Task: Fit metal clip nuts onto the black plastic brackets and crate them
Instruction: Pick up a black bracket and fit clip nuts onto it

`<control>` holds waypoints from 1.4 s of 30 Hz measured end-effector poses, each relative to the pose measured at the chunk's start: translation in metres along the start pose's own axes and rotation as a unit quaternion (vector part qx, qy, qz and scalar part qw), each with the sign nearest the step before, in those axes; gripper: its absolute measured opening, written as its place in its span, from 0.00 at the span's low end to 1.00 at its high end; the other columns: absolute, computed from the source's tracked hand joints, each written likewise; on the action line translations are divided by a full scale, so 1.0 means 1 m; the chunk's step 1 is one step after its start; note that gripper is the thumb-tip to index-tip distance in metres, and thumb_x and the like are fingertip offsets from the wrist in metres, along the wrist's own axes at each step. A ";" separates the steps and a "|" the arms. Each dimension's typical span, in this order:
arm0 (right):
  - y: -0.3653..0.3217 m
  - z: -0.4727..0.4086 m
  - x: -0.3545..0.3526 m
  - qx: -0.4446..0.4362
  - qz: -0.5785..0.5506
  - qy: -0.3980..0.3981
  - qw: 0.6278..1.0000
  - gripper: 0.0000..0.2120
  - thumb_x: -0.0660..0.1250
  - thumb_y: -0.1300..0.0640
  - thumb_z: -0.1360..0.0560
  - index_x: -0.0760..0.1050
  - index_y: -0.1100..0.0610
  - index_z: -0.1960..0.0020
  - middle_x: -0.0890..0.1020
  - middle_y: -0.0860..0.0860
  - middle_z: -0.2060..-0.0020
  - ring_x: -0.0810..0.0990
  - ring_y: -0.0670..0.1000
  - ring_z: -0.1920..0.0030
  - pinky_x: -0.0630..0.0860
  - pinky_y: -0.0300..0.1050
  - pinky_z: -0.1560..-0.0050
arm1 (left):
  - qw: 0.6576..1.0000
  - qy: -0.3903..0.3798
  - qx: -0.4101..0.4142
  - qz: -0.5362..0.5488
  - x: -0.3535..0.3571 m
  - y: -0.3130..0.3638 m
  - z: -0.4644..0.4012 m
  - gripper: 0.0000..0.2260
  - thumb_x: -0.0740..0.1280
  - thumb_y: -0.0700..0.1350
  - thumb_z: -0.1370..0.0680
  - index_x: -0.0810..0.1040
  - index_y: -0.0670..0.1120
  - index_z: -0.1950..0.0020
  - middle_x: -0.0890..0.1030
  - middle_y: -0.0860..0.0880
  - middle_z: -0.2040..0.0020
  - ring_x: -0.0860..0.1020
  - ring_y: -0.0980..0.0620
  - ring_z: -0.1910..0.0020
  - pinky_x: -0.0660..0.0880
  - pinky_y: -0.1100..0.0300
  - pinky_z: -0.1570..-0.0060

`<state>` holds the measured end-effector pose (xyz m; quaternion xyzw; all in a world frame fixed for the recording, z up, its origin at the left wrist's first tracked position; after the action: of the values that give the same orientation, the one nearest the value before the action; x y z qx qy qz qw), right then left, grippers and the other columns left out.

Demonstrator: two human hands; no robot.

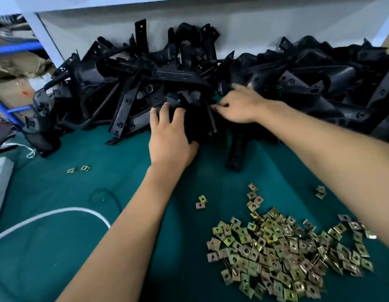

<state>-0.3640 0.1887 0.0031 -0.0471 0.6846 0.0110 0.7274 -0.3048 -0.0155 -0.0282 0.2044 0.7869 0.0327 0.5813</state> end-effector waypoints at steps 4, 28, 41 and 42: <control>-0.039 0.032 0.020 -0.062 -0.097 0.045 0.992 0.22 0.51 0.41 0.14 0.76 0.44 0.28 0.80 0.59 0.33 0.73 0.65 0.29 0.70 0.56 0.30 | 0.999 0.004 -0.025 0.030 -0.021 -0.022 0.025 0.31 0.75 0.46 0.28 0.69 0.42 0.27 0.61 0.42 0.19 0.57 0.38 0.20 0.57 0.47 0.21; -0.044 0.223 0.036 -0.006 -0.182 0.095 0.979 0.04 0.71 0.53 0.21 0.84 0.51 0.50 0.73 0.46 0.59 0.75 0.52 0.54 0.69 0.45 0.54 | 0.999 -0.034 0.001 -0.014 -0.034 0.064 0.088 0.24 0.75 0.41 0.26 0.74 0.48 0.32 0.72 0.43 0.37 0.78 0.36 0.44 0.72 0.49 0.53; -0.124 0.196 0.044 -0.092 -0.191 0.065 0.975 0.17 0.74 0.41 0.25 0.81 0.49 0.42 0.75 0.50 0.48 0.79 0.56 0.46 0.77 0.50 0.45 | 0.659 0.042 -0.162 0.733 -0.048 0.010 0.075 0.04 0.60 0.34 0.17 0.73 0.40 0.48 0.85 0.42 0.57 0.84 0.44 0.61 0.83 0.52 0.56; -0.127 0.193 0.045 -0.092 -0.192 0.071 0.975 0.17 0.74 0.41 0.25 0.81 0.49 0.42 0.75 0.50 0.48 0.78 0.57 0.46 0.77 0.51 0.46 | 0.634 0.037 -0.157 0.756 -0.048 0.009 0.079 0.04 0.59 0.34 0.16 0.73 0.40 0.47 0.85 0.42 0.56 0.84 0.44 0.60 0.83 0.52 0.55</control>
<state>-0.1585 0.0760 -0.0233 -0.2448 0.7089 -0.0694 0.6578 -0.2172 -0.0396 -0.0083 0.6323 0.3607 0.5913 0.3471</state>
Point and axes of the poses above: each hand's wrist, its own z-axis away from the middle knuckle, its own x-axis out of the palm, y = z × x, the point moved 3 cm from there along -z, towards the middle knuckle
